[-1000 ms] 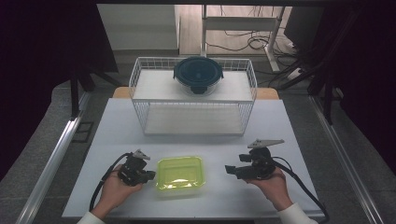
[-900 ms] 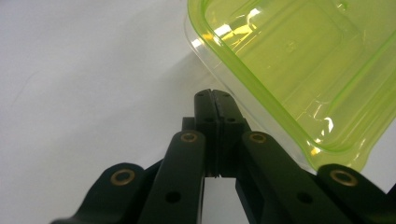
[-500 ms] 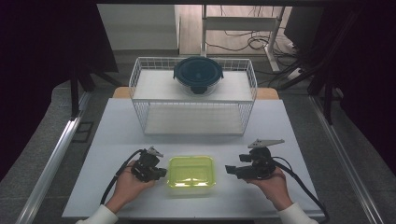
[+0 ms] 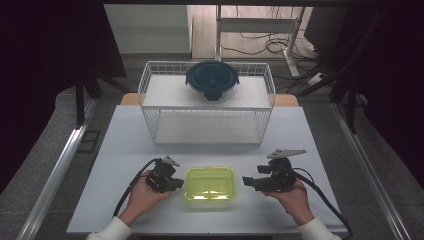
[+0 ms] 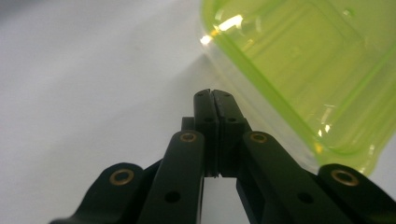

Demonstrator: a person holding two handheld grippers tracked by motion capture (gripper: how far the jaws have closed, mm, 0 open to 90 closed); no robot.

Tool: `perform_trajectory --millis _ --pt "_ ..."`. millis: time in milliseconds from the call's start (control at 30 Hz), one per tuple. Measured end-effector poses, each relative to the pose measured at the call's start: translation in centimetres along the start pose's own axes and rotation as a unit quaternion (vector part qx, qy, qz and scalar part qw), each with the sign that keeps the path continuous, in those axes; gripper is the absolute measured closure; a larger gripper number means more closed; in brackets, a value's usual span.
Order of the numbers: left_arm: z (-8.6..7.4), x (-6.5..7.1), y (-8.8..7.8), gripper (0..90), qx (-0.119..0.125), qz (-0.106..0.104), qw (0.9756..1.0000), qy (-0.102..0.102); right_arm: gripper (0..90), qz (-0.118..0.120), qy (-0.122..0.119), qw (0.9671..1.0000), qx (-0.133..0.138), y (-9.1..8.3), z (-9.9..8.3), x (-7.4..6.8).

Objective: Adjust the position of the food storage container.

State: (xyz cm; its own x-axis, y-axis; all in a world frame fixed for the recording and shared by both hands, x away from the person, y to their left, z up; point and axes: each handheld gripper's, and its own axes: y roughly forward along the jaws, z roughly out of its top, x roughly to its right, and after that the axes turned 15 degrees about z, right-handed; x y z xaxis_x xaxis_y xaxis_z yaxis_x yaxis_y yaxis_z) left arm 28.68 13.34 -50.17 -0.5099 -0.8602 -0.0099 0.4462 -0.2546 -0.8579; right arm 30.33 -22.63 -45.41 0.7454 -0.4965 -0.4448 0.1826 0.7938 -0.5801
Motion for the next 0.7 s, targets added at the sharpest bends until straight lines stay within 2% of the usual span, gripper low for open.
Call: perform_trajectory --millis 133,233,267,300,333,367,433,567,633,700 --pt "-0.8 -1.3 -0.7 88.9 0.014 -0.005 0.9994 -0.030 19.2 -0.012 -0.010 0.9999 0.006 0.1 -0.3 -0.2" --pt "-1.5 -2.2 -1.6 88.0 0.033 -0.010 0.9981 -0.050 19.0 -0.013 -0.005 0.9998 0.012 0.2 -0.5 -0.1" --pt "-1.6 -2.3 -1.8 85.8 0.036 -0.010 0.9981 -0.048 18.9 -0.011 -0.002 0.9999 0.012 0.2 -0.5 0.0" --pt "-1.6 -2.3 -2.0 82.4 0.043 -0.008 0.9976 -0.054 18.9 -0.011 -0.001 0.9999 0.012 0.3 -0.5 0.0" --pt "-1.7 -2.3 -2.2 77.2 0.056 0.005 0.9964 -0.064 19.0 -0.011 -0.001 0.9999 0.011 0.4 -0.6 0.0" --pt "-1.7 -2.3 -2.5 68.0 0.067 0.019 0.9950 -0.072 19.0 -0.011 0.000 0.9999 0.009 0.5 -0.6 -0.1" --pt "-1.6 -2.3 -2.8 53.0 0.071 0.019 0.9939 -0.082 19.1 -0.006 0.002 1.0000 0.004 0.8 -0.8 -0.1" --pt "-1.5 -2.1 -3.1 33.4 0.069 0.021 0.9925 -0.099 19.4 -0.001 0.000 1.0000 -0.006 1.4 -1.0 -0.1" --pt "-1.4 -1.9 -3.3 27.4 0.070 0.021 0.9923 -0.100 19.5 0.002 -0.002 0.9999 -0.010 1.5 -1.1 -0.1" --pt "-1.4 -1.7 -3.4 25.7 0.074 0.017 0.9921 -0.100 19.5 0.007 0.000 0.9999 -0.012 1.5 -1.1 -0.1"
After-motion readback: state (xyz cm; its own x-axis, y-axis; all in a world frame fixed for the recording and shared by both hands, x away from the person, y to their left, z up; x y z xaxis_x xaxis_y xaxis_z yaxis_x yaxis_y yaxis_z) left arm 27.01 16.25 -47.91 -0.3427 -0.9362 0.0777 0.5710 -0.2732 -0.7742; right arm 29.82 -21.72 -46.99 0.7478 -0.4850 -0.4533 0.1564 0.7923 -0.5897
